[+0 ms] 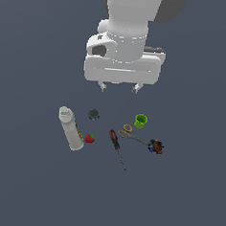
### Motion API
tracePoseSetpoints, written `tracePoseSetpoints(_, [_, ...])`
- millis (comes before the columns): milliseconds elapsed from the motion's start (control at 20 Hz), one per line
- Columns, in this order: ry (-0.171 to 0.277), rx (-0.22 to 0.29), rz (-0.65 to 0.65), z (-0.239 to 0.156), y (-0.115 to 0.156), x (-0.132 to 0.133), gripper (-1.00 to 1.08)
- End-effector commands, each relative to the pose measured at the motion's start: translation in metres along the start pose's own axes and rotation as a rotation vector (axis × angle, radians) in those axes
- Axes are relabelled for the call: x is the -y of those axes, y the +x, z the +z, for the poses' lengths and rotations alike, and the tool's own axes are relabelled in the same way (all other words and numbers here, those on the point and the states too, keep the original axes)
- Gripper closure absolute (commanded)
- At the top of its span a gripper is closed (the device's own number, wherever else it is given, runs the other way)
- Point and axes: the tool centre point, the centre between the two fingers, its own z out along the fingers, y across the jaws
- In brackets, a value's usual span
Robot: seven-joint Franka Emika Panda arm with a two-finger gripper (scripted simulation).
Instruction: Pick up a designated object from a clutter of objects.
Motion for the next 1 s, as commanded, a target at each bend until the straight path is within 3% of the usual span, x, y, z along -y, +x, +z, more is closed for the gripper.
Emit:
tracePoseSetpoints(0, [0.0, 0.0, 0.0, 0.0, 0.0, 0.0, -0.92])
tracePoseSetpoints(500, [0.022, -0.034, -0.003, -0.007, 0.01, 0.016, -0.92])
tracePoseSetpoints(950, [0.016, -0.03, -0.031, -0.001, 0.011, 0.011, -0.92])
